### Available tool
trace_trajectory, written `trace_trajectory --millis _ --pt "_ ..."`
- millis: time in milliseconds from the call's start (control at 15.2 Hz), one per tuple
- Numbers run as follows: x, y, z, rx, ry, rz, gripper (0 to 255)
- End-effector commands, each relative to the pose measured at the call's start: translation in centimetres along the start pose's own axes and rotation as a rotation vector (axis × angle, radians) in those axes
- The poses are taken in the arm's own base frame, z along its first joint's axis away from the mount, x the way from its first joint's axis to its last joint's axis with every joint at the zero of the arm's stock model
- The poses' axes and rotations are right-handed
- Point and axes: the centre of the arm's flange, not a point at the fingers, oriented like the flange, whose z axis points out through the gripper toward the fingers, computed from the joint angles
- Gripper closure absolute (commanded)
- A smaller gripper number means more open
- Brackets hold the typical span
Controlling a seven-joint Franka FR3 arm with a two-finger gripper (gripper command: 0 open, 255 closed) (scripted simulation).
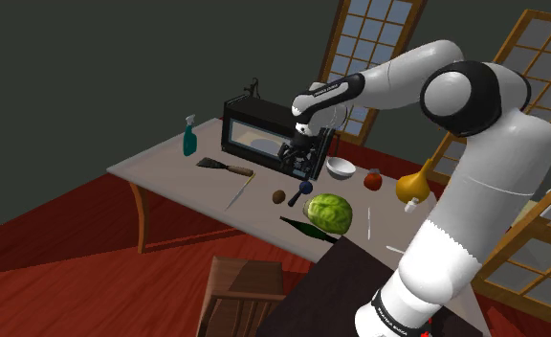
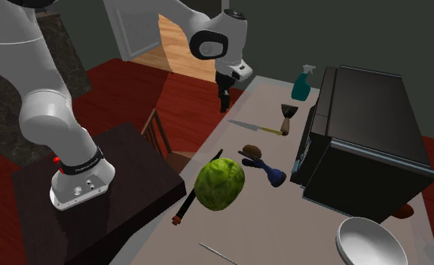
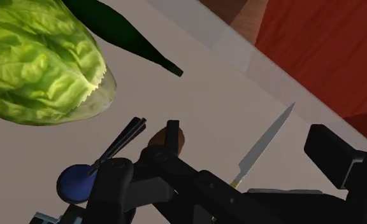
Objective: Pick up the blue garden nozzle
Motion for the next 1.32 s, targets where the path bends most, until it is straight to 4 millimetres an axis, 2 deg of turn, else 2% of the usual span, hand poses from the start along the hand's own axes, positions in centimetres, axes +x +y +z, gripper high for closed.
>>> trace_trajectory --millis 0,660,1254 --pt "2.2 1.0 1.5 0.001 0.002 0.054 0" --pt "11.0 8.2 8.0 0.009 0.007 0.317 0" --pt "17.2 16.5 13.8 0.016 0.011 0.554 0"
